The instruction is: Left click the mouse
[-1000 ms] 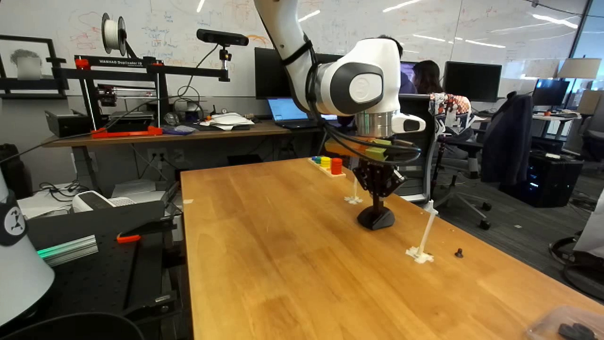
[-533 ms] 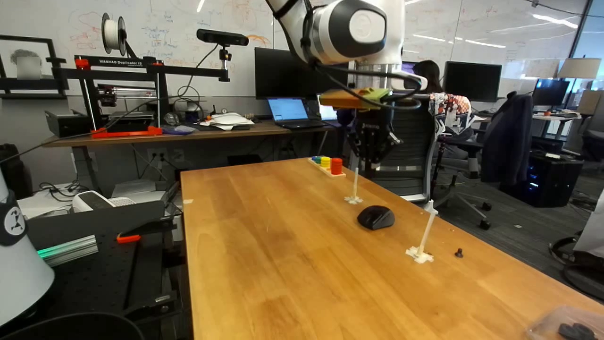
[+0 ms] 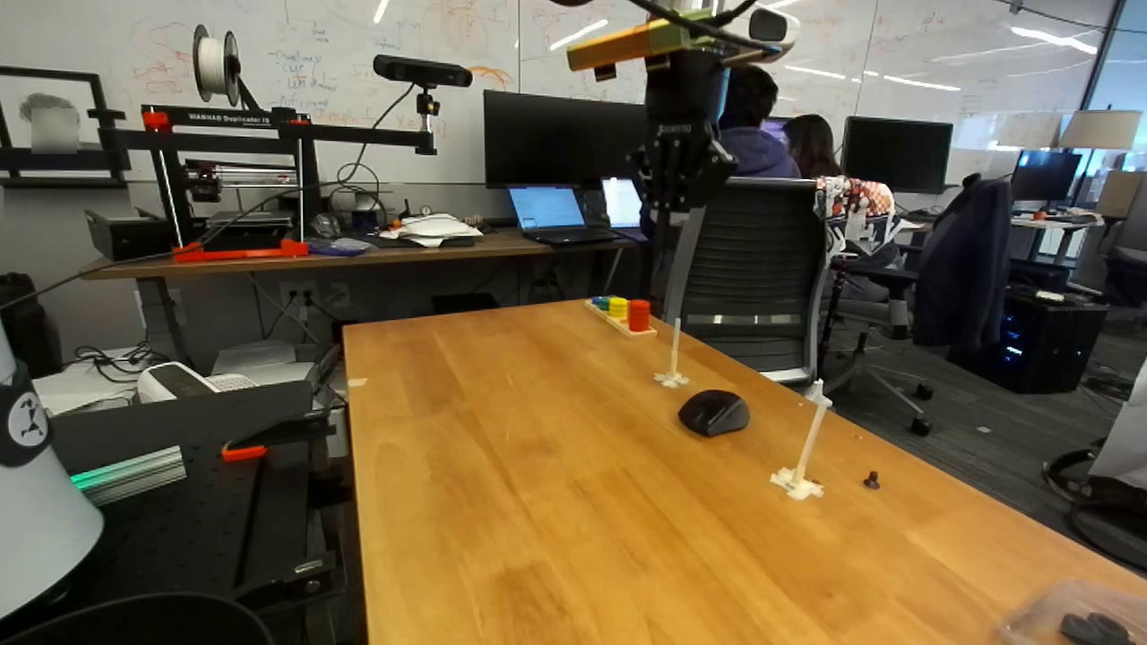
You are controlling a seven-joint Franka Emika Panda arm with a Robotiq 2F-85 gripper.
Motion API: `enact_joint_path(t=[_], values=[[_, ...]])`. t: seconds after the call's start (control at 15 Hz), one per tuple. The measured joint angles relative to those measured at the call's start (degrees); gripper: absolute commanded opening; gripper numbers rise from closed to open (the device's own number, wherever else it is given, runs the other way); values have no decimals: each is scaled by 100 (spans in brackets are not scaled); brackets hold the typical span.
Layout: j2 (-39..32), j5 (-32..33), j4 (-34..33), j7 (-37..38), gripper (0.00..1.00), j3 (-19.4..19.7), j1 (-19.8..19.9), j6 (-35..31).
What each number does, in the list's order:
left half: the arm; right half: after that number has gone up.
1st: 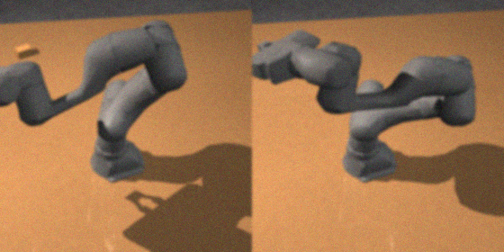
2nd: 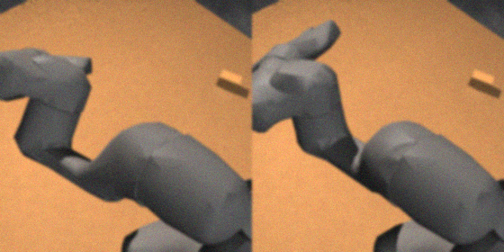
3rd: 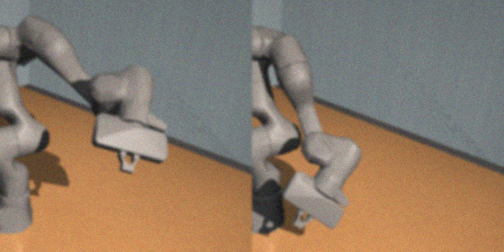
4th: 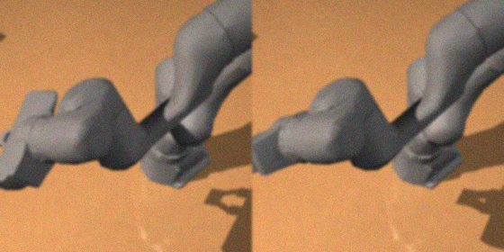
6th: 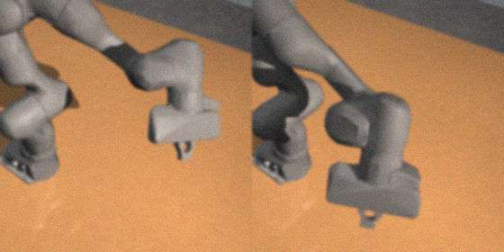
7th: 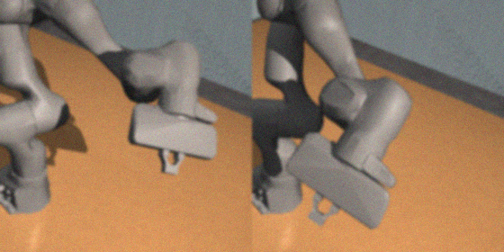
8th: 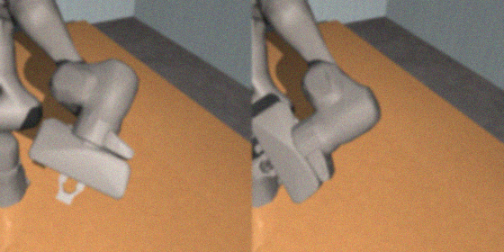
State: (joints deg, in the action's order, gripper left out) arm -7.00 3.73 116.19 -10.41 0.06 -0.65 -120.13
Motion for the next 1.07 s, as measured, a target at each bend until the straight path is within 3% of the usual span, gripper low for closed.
enact_joint_path(t=[0.13, 0.2, 0.4, 0.93, 1.0, 1.07], values=[[243, -29, 99, -35, 5, 9, 28, 183], [341, -44, 146, -55, 27, 14, 42, 244], [555, -98, 239, -98, 37, 35, 77, 391], [825, -105, 355, -216, 99, 77, 145, 477], [837, -105, 363, -248, 81, 81, 146, 515], [851, -140, 365, -267, 88, 86, 146, 615]])
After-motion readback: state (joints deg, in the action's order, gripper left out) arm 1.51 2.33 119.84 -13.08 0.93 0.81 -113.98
